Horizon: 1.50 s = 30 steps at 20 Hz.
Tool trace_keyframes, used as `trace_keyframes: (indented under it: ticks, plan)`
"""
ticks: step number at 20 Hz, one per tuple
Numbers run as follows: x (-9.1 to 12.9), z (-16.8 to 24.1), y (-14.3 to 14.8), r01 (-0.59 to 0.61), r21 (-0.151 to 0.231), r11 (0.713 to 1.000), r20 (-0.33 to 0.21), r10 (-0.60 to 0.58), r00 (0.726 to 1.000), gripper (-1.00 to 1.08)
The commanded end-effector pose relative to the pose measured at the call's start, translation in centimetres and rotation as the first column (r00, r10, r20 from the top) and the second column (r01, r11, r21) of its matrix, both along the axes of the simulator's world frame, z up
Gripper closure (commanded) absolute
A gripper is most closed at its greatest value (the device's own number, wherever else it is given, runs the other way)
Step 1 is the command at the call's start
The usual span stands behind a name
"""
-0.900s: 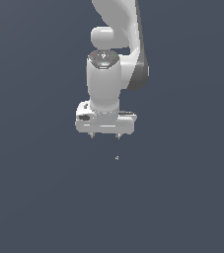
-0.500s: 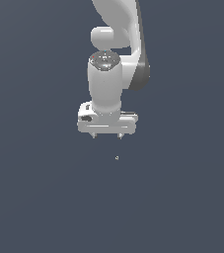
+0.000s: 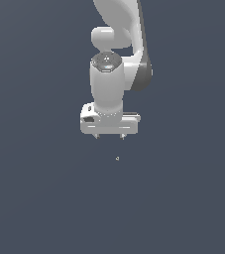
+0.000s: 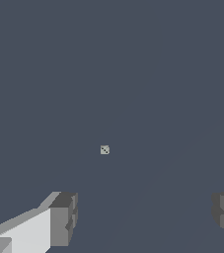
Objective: Pick up the object and move it to a goal position.
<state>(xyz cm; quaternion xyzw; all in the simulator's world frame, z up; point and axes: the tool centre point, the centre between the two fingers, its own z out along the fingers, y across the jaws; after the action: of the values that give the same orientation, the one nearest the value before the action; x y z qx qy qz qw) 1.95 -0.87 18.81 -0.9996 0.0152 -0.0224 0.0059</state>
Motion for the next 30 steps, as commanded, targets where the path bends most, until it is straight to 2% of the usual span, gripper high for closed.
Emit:
trace_keyframes:
  ticks: [1, 6, 18, 30]
  plan:
    - [0.1, -0.6, 0.1, -0.003, -0.001, 1.0, -0.003, 0.003, 1.0, -0.92]
    - [0.5, -2.9, 0.8, -0.018, -0.005, 1.0, -0.011, 0.018, 1.0, -0.92]
    - [1.1, -11.4, 3.0, -0.069, -0.011, 0.998, -0.04, 0.068, 0.997, -0.92]
    - [1.0, -13.4, 3.4, -0.077, -0.011, 0.997, -0.046, 0.076, 0.996, -0.92]
